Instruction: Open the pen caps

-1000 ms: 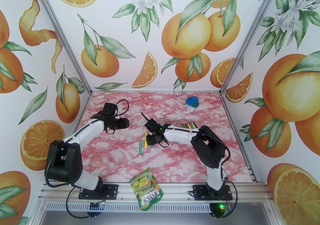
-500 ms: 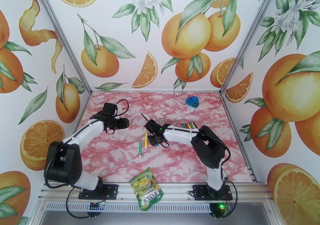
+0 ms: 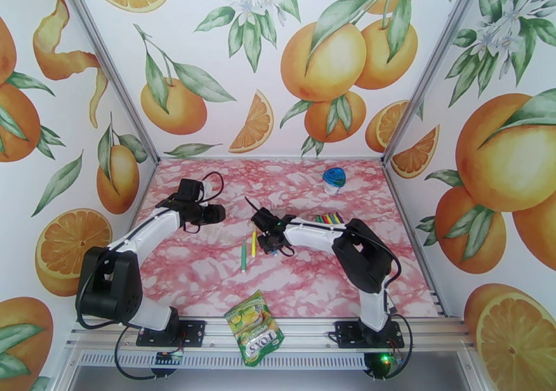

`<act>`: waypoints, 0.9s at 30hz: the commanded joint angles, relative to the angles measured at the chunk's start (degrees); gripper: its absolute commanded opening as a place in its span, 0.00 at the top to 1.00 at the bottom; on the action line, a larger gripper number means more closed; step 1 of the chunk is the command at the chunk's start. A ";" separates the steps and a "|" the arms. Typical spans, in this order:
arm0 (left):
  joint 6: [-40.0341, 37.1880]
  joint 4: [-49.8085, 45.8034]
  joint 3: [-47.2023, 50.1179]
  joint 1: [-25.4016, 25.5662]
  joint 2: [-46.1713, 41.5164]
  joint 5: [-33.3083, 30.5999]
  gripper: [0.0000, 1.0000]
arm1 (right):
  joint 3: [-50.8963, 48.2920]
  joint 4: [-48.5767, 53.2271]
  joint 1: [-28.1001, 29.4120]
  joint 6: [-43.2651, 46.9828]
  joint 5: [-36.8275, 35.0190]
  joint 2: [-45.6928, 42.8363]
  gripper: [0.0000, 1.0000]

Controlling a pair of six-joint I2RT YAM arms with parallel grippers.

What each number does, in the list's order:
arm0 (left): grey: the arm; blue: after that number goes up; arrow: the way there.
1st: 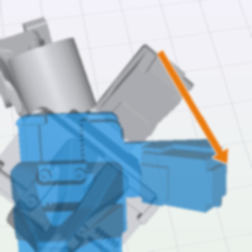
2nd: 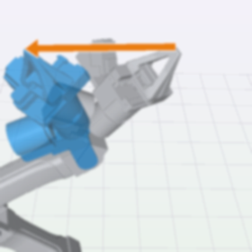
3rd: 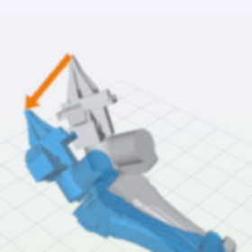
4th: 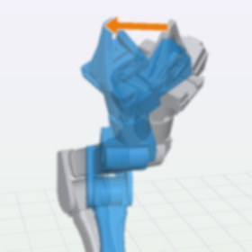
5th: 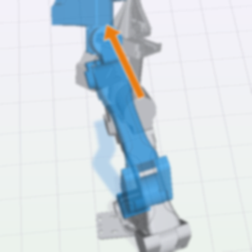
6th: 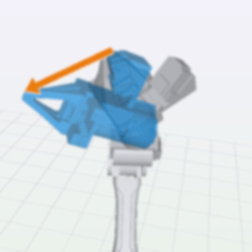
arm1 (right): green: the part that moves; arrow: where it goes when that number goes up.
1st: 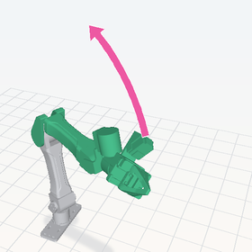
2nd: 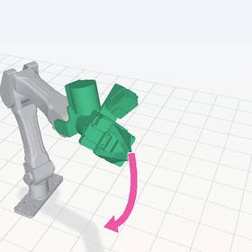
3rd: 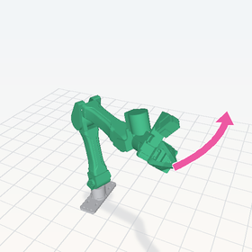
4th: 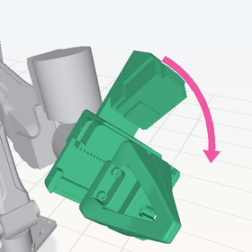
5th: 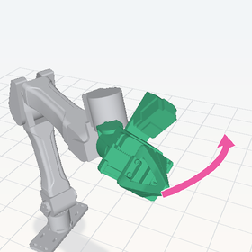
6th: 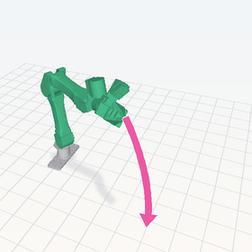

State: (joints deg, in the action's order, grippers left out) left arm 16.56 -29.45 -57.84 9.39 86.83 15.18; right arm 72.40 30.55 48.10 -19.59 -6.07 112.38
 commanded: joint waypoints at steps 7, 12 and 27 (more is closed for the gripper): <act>3.07 6.08 0.41 0.71 -0.76 5.56 0.42 | -5.47 -3.43 -1.19 0.51 -1.23 -5.43 0.87; 5.15 9.66 -0.34 2.56 0.45 9.90 0.42 | -10.12 -11.09 -3.18 0.58 3.39 -11.30 0.90; 11.83 20.61 -5.10 9.80 6.19 20.98 0.41 | -20.03 -28.58 -5.21 0.81 10.96 -21.90 0.90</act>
State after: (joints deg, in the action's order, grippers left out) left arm 26.26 -13.85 -60.71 18.74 92.09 32.23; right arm 53.41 7.18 43.05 -19.38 2.66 92.31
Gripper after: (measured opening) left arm 0.584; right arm 0.138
